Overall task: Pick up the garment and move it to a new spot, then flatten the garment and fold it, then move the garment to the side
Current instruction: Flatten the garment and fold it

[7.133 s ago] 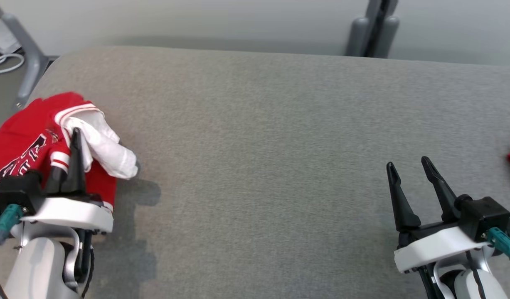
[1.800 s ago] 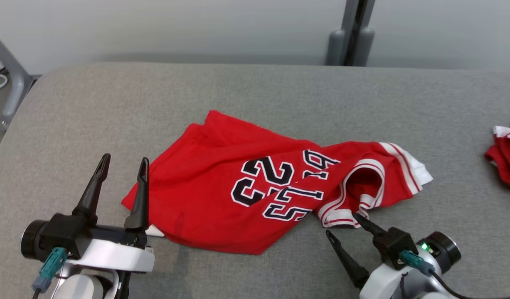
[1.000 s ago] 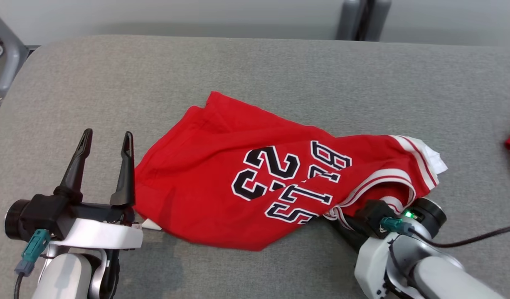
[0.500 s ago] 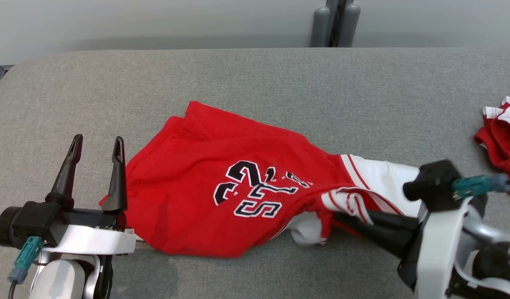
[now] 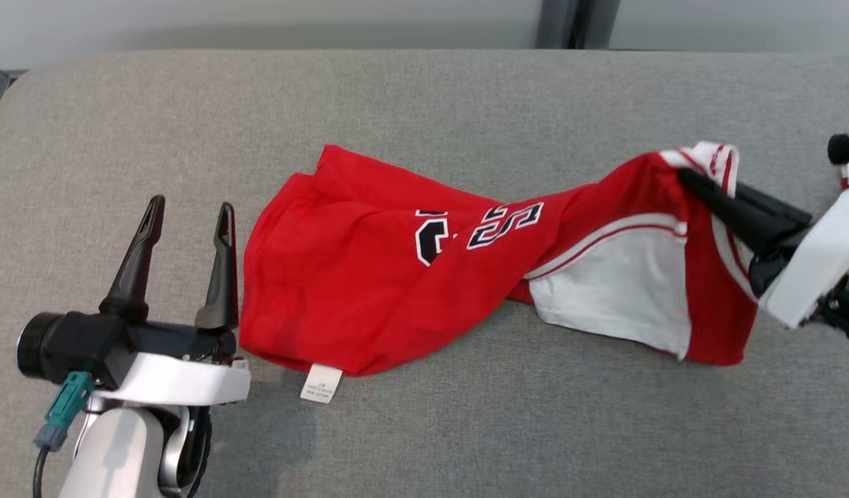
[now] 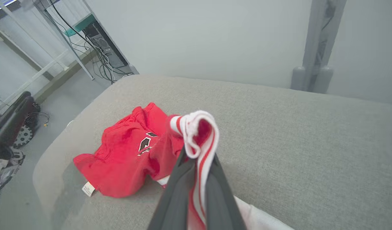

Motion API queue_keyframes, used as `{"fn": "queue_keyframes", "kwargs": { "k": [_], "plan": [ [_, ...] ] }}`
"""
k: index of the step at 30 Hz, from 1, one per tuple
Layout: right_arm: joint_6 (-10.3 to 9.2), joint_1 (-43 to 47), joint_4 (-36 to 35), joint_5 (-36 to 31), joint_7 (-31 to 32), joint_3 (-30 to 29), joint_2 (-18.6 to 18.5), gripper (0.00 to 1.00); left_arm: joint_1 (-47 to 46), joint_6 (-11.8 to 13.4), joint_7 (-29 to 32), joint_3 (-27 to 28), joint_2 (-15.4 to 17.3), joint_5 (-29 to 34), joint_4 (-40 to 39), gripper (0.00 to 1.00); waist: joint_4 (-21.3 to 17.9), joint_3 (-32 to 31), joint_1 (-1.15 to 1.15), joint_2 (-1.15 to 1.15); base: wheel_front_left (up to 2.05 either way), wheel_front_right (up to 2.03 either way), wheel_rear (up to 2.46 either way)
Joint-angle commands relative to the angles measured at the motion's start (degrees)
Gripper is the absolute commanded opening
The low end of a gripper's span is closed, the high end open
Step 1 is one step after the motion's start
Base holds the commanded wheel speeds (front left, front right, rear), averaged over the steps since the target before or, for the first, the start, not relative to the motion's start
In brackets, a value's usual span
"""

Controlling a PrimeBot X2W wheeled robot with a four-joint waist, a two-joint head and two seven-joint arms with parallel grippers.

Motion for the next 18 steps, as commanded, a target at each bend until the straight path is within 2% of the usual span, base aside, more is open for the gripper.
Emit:
{"fn": "queue_keyframes", "kwargs": {
  "k": [1,4,5,7,8,9,13,18],
  "plan": [
    [0.04,-2.87,3.96,0.41,-2.52,0.62,0.46,0.00,-1.74,-0.51,-0.26,-0.13,-0.13,0.41,-0.17,1.00,0.95,1.74,0.00,0.00,0.00,0.00,0.00],
    [0.04,-7.59,12.16,0.26,-6.66,4.11,0.02,0.00,-3.57,-1.35,-0.26,-0.30,-0.86,0.66,-0.05,1.00,2.09,4.00,0.00,0.00,0.00,0.00,0.00],
    [0.04,-10.76,17.74,-0.05,-10.30,6.80,-0.92,0.00,-4.78,-1.91,-0.26,-0.48,-1.43,1.12,0.28,1.00,3.10,5.33,0.00,0.00,0.00,0.00,0.00],
    [0.04,-12.34,20.60,0.94,-12.86,8.67,-0.66,0.00,-5.40,-2.29,-0.26,-0.34,-1.69,1.27,0.41,1.00,3.57,5.99,0.00,0.00,0.00,0.00,0.00],
    [0.03,-13.61,23.35,0.02,-15.68,10.43,-0.98,0.84,-5.72,-2.48,-0.26,0.06,-1.92,1.53,0.55,1.00,3.66,6.32,0.00,0.00,0.00,0.00,0.00],
    [0.04,-14.02,24.57,0.33,-17.01,11.28,-0.61,1.00,-5.82,-2.54,-0.26,0.26,-2.06,1.68,0.52,1.00,3.64,6.41,0.00,0.00,0.00,0.00,0.00],
    [0.03,-14.86,28.57,-0.39,-21.85,12.38,-0.11,1.00,-5.65,-2.74,-0.26,1.04,-2.34,1.88,0.68,1.00,3.34,6.45,0.00,0.00,0.00,0.00,0.00],
    [0.03,-11.53,33.81,-2.02,-32.95,11.64,1.77,1.00,-4.08,-2.52,-0.26,3.13,-2.46,2.30,1.19,1.00,1.93,4.99,0.00,0.00,0.00,0.00,0.00]
  ]
}}
